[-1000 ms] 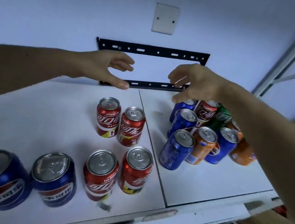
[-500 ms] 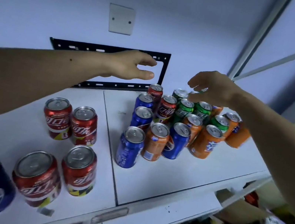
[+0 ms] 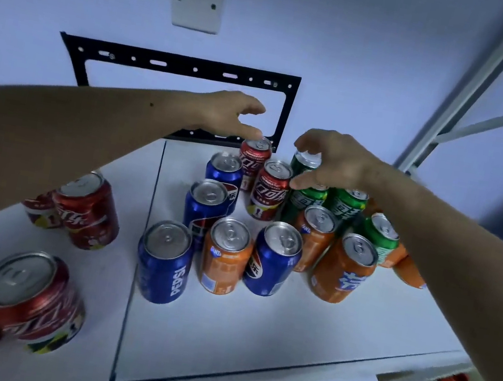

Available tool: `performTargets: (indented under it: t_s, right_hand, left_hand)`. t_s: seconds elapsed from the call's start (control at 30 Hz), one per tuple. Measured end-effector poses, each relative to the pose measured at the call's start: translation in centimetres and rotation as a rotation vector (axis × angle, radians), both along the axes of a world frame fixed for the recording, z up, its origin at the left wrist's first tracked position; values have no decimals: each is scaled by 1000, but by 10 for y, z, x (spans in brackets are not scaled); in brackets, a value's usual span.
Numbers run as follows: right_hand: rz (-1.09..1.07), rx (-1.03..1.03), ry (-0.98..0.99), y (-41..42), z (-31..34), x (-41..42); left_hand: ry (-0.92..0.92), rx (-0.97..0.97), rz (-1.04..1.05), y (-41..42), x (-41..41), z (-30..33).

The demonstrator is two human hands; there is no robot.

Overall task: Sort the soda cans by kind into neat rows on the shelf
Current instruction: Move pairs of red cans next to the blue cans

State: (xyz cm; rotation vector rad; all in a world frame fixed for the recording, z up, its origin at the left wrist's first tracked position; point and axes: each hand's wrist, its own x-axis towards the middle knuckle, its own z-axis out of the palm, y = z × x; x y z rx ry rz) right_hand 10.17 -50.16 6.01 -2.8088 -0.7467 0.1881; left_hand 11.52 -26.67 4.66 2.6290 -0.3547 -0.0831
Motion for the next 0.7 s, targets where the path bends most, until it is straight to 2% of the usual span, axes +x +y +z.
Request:
performTargets:
  t_s: [0.17,0.33,0.7]
  right_hand:
    - [45,-115,57,28,-28,35]
    - [113,-146,87,39,-48,55]
    - [147,-151,85,42,-47,68]
  left_hand:
    - [49,126,-40,3,45,-15]
    - [158,279,-152,-6,74,-33]
    - [90,227,-145,-10,83,-45]
